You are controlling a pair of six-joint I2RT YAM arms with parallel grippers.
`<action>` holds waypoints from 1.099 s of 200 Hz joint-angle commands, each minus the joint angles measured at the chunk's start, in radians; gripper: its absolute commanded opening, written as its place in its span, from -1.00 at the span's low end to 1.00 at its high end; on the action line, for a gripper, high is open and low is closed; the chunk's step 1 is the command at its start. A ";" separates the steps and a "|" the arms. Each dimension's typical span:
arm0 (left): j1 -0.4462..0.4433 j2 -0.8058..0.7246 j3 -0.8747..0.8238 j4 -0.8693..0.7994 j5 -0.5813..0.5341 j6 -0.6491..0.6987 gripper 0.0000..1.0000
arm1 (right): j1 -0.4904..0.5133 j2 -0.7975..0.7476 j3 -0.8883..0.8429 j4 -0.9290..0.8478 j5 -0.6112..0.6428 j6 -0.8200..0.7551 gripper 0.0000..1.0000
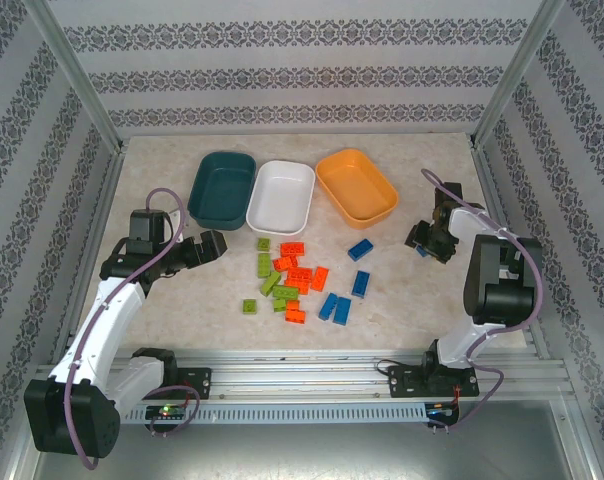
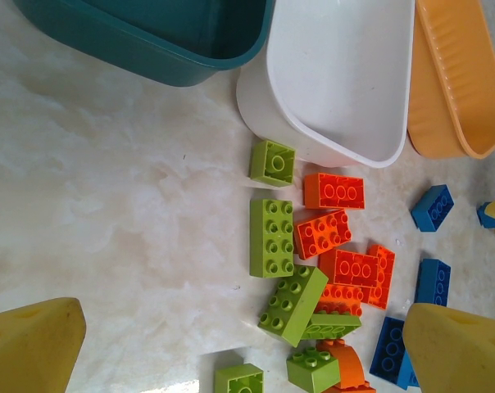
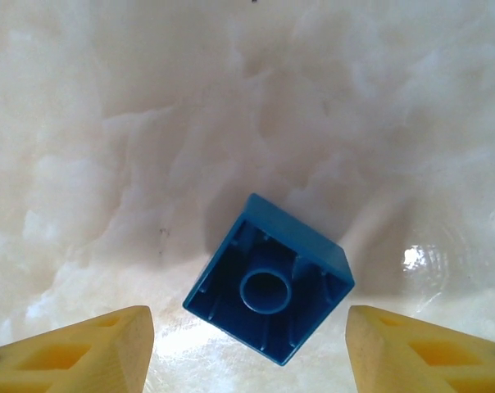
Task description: Sort the legos into containers by color
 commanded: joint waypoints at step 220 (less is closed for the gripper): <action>-0.008 -0.009 -0.015 0.008 -0.008 0.003 1.00 | 0.018 0.054 0.030 -0.003 0.107 0.151 -0.02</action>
